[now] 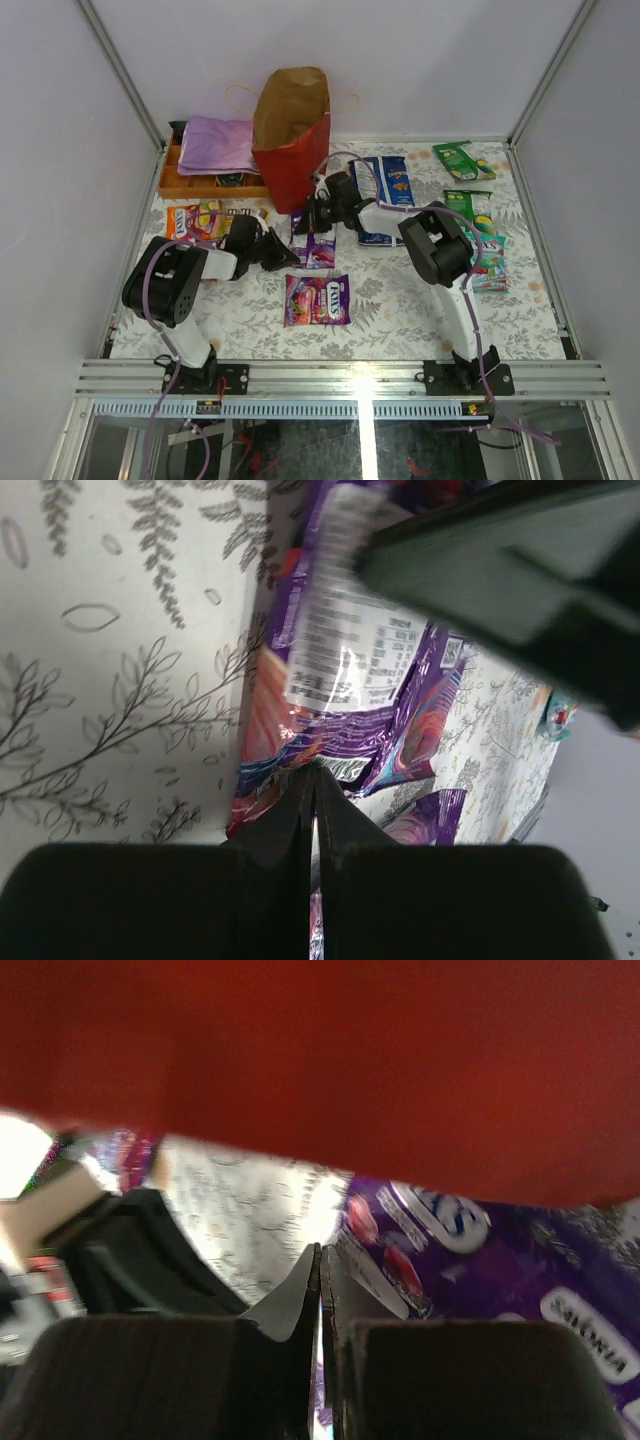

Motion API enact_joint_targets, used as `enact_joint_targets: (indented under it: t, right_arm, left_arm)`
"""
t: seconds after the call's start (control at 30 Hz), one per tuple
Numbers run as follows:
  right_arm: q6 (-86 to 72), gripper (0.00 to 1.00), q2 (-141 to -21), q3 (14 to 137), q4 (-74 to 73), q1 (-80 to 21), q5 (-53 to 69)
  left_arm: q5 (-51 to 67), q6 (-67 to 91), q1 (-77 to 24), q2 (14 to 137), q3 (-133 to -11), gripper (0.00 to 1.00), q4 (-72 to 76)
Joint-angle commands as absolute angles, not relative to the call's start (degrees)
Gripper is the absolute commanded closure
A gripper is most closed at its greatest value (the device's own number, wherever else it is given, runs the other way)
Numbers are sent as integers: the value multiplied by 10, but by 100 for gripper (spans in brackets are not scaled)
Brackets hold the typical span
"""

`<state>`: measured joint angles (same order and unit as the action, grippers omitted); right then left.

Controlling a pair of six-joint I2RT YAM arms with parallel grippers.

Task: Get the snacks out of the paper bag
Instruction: Adjust the snack at the center of the board.

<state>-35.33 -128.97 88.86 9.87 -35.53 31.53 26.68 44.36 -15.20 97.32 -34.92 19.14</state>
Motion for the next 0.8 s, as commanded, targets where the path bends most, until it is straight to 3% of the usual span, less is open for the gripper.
enact_joint_targets:
  t: [0.0,0.3,0.6,0.63,0.77]
  right_arm:
    - [-371,100,-1316,854,132,-360,290]
    - [-399,100,-1332,814,139,-353,221]
    - [-425,100,-1239,733,256,-352,289]
    - [-435,100,-1223,720,276,-352,302]
    - [-467,93,-1152,645,373,-350,319]
  left_arm:
    - [260,450,-146,1024,-332,100,271]
    - [260,456,-145,1025,-278,100,285]
    - [206,412,-145,876,-329,99,125]
    - [200,407,-145,860,-346,91,104]
    - [172,384,-145,796,-427,38,6]
